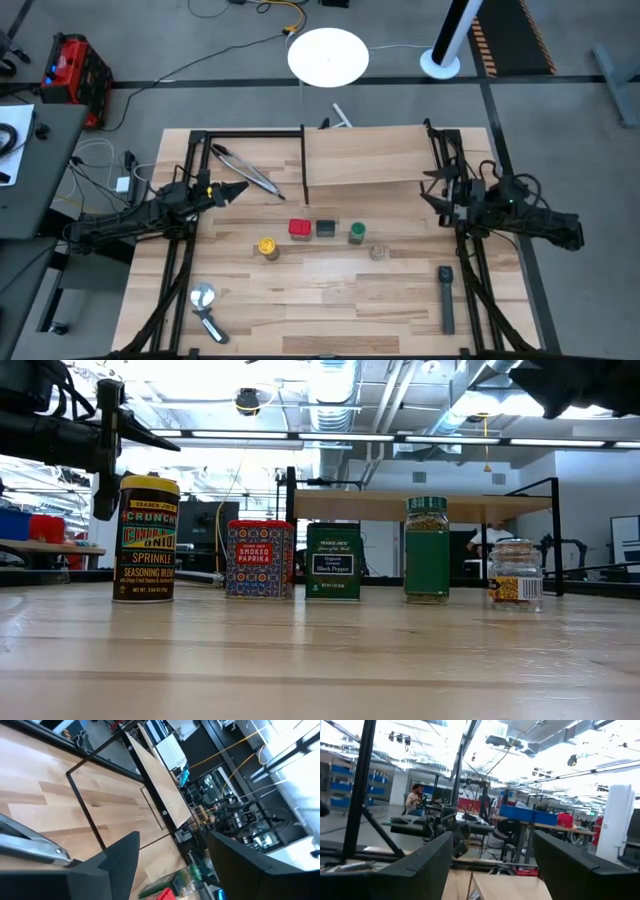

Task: Shelf spices
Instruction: Put the yellow seasoning bottle on the shelf

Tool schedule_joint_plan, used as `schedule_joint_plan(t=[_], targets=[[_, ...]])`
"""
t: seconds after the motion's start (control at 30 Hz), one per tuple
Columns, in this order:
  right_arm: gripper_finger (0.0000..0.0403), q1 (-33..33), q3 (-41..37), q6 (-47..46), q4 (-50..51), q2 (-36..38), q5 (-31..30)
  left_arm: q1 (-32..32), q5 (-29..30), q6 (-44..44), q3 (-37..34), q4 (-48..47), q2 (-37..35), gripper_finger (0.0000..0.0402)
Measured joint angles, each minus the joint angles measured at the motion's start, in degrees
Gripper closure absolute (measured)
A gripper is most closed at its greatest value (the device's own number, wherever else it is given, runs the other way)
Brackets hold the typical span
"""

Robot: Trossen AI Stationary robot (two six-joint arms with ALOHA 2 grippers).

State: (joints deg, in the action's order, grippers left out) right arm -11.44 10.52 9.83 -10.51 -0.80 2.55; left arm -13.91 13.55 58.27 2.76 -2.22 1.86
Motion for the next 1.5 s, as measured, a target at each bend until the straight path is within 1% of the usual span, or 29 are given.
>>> schedule_joint_plan(t=[0.17, 0.27, 0.3, 0.33, 0.43, 0.47, 0.53, 0.57, 0.63, 0.73, 0.83, 0.93, 1.03, 1.13, 1.2, 1.3, 1.37, 1.43, 1.47, 1.5], targets=[[0.0126, 0.0, 0.7, -3.1, -0.1, -0.1, -0.1, 0.0, 0.0, 0.0, 0.0, 0.1, 0.0, 0.0175], [0.0126, 0.0, 0.7, -5.1, -0.4, -1.1, -0.1, 0.0, 1.5, 4.1, -0.2, 1.5, 0.1, 0.0175], [0.0126, 0.0, 0.7, -5.3, -0.5, -1.6, -0.1, 0.0, 1.4, 3.7, -0.3, 2.6, 0.0, 0.0175], [0.0126, 0.0, 0.7, -5.3, -1.0, -2.3, -0.1, 0.0, -0.1, 0.7, -0.3, 4.7, 0.0, 0.0175], [0.0126, 0.0, 1.0, -6.7, -2.8, -4.5, -0.1, 0.2, -8.3, -16.8, -0.3, 13.0, 0.0, 0.0175], [0.0126, 0.0, 1.6, -7.1, -2.8, -5.5, -0.1, 0.5, -10.4, -21.4, -0.2, 15.9, 0.0, 0.0175], [0.0126, 0.0, 2.9, -7.8, -2.7, -7.7, 0.0, 0.9, -12.4, -29.8, -0.1, 21.0, 0.0, 0.0175], [0.0126, 0.0, 3.9, -8.1, -2.5, -9.1, -0.1, 1.0, -12.9, -33.9, 0.4, 21.7, 0.0, 0.0175], [0.0126, 0.0, 5.9, -8.3, -1.7, -12.4, 0.0, 1.0, -13.0, -41.0, 2.7, 19.2, 0.4, 0.0175], [0.0126, 0.0, 9.7, -8.5, -0.2, -18.2, 0.0, 1.0, -9.2, -48.5, 7.5, 11.9, 3.1, 0.0175], [0.0126, 0.0, 15.4, -10.0, 5.0, -24.0, 0.0, 1.0, -5.7, -54.2, 11.7, 9.4, 8.0, 0.0175], [0.0126, 0.0, 22.2, -11.4, 12.5, -29.6, 0.0, 1.0, -5.1, -59.2, 16.5, 8.6, 13.6, 0.0175], [0.0126, 0.1, 28.8, -12.0, 18.3, -34.3, 0.0, 1.0, -5.1, -63.7, 22.8, 3.6, 19.3, 0.0175], [0.0126, 0.8, 35.3, -12.0, 23.2, -39.0, 0.0, 1.0, -5.0, -66.1, 29.2, -4.5, 25.3, 0.0175], [0.0126, 1.5, 38.9, -12.0, 27.3, -42.0, 0.0, 1.2, -5.1, -65.9, 32.2, -8.4, 29.4, 0.0175], [0.0126, 2.7, 42.4, -11.9, 30.2, -45.6, 0.0, 2.0, -5.8, -64.0, 34.1, -9.2, 34.5, 0.0175], [0.0126, 3.5, 43.4, -11.4, 30.5, -47.4, 0.0, 2.7, -6.4, -61.2, 34.2, -7.9, 37.1, 0.0175], [0.0126, 4.1, 43.7, -11.3, 30.6, -48.9, 0.0, 3.2, -8.7, -57.5, 34.3, -6.5, 39.2, 0.0175], [0.0126, 4.3, 43.7, -11.3, 30.6, -49.5, 0.1, 3.6, -11.3, -57.6, 34.2, -6.0, 40.0, 0.0175], [0.0126, 4.5, 43.7, -11.3, 30.8, -50.1, 0.1, 4.1, -15.3, -58.6, 34.2, -5.5, 40.8, 0.0175]])
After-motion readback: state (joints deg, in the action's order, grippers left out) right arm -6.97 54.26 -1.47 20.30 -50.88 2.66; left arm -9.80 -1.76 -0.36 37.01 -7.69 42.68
